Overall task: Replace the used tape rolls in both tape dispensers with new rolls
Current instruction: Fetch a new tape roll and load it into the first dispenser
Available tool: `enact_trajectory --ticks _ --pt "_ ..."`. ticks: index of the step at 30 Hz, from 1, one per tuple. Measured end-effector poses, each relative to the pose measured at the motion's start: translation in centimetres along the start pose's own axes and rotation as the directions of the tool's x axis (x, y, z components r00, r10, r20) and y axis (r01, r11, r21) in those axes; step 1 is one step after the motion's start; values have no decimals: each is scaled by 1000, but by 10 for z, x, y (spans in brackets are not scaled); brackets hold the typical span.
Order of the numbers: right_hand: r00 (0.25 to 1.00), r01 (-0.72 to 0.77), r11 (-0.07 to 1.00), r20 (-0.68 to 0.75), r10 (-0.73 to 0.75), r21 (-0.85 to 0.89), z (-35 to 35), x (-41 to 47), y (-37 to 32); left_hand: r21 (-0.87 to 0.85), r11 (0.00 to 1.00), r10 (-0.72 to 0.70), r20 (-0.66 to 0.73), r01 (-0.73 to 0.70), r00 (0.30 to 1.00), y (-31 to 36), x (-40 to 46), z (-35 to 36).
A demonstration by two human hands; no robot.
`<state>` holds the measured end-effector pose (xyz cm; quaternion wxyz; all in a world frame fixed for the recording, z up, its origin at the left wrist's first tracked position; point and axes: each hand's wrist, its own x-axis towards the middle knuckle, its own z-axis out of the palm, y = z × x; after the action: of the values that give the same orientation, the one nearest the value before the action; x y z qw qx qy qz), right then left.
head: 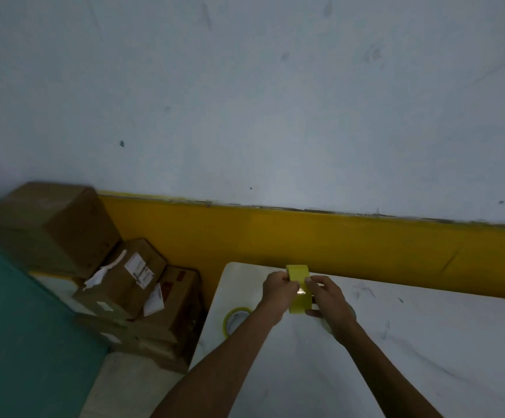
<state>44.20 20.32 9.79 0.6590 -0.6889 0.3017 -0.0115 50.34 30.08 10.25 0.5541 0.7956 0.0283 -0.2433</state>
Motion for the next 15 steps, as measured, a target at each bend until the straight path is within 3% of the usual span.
enact_trajectory --ticks 8,15 --pt "998 -2 999 -57 4 38 -9 -33 8 38 999 9 51 -11 999 -3 -27 1" --pt "982 14 998 -190 -4 54 -65 -63 22 124 990 47 146 -65 988 12 -61 54"
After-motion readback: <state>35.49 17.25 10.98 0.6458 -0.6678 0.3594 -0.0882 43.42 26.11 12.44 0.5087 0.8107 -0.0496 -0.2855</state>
